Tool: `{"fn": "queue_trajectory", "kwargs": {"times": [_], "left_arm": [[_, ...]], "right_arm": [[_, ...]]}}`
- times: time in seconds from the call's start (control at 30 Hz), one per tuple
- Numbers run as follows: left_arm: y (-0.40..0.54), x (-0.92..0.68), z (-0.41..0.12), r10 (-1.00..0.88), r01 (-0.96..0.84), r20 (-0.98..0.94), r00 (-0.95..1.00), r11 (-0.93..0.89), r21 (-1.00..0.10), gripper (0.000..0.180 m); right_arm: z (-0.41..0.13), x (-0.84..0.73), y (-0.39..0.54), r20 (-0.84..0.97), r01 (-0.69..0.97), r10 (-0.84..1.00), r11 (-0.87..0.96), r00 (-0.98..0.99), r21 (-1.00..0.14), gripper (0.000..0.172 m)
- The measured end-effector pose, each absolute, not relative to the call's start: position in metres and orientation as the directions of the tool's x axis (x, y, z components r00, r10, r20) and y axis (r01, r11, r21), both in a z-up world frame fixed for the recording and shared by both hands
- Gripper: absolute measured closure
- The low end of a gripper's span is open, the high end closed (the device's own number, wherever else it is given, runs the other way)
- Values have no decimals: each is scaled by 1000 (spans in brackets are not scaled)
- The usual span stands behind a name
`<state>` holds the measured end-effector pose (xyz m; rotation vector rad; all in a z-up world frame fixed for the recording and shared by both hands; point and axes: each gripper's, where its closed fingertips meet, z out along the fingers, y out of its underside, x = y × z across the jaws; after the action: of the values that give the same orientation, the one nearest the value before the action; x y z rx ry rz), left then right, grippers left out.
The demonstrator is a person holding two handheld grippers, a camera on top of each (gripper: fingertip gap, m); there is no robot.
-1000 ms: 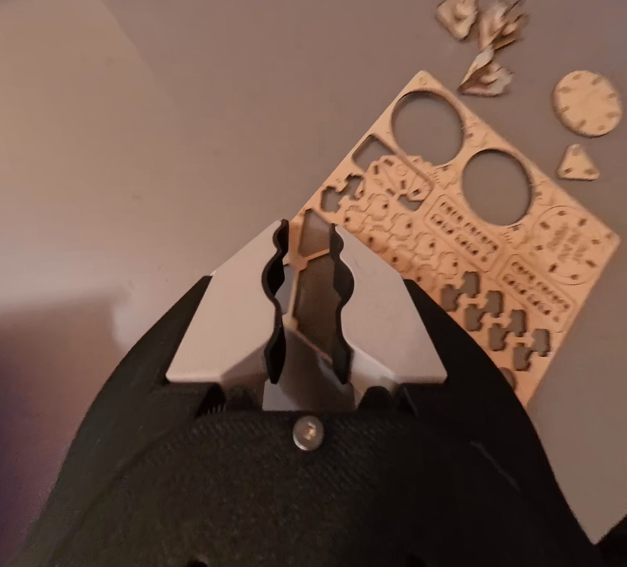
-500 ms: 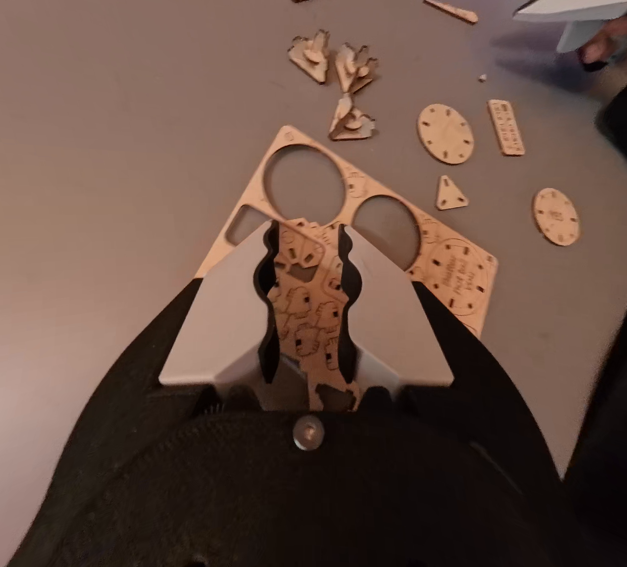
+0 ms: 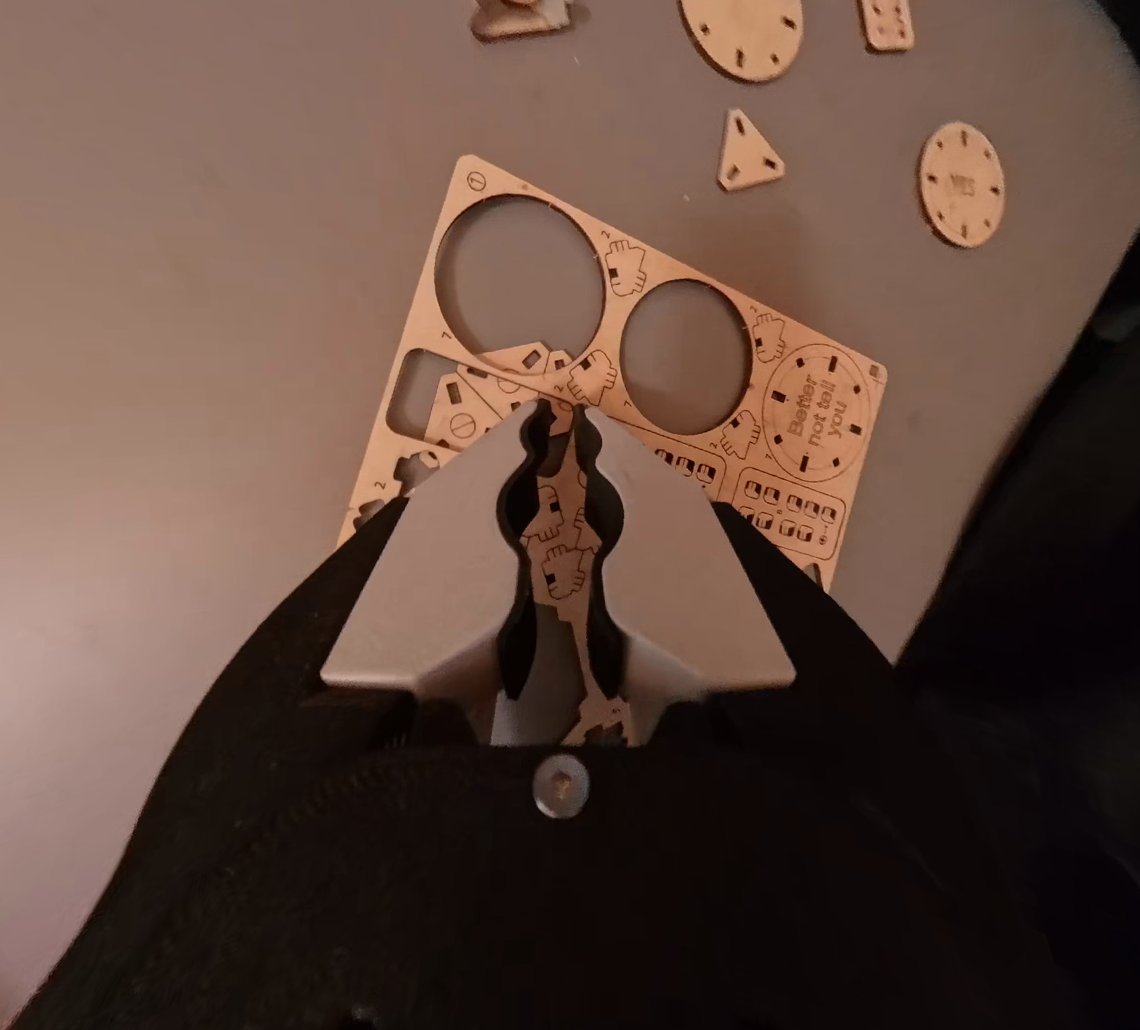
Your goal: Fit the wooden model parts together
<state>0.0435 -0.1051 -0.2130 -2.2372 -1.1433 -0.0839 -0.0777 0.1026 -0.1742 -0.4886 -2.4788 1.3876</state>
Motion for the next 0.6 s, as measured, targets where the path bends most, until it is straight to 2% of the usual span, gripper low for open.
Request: {"fn": "queue_trajectory", "kwargs": {"times": [0.13, 0.23, 0.33, 0.5, 0.6], "left_arm": [[-108, 60, -213, 695, 756, 328, 639, -491, -433, 174], [-129, 53, -216, 756, 766, 231, 613, -497, -408, 180], [-149, 40, -216, 810, 788, 182, 557, -446, -426, 177], [-162, 17, -215, 874, 796, 148, 462, -335, -503, 176], [-127, 7, -176, 819, 713, 249, 517, -251, -654, 174]], "right_arm": [[-176, -79, 103, 42, 180, 414, 482, -909, -858, 156], [-175, -79, 104, 31, 186, 415, 471, -909, -862, 156], [-173, -78, 103, 16, 193, 415, 457, -910, -868, 155], [-172, -80, 106, 14, 200, 423, 457, -906, -867, 155], [-177, -75, 115, -9, 224, 402, 492, -916, -842, 160]]}}
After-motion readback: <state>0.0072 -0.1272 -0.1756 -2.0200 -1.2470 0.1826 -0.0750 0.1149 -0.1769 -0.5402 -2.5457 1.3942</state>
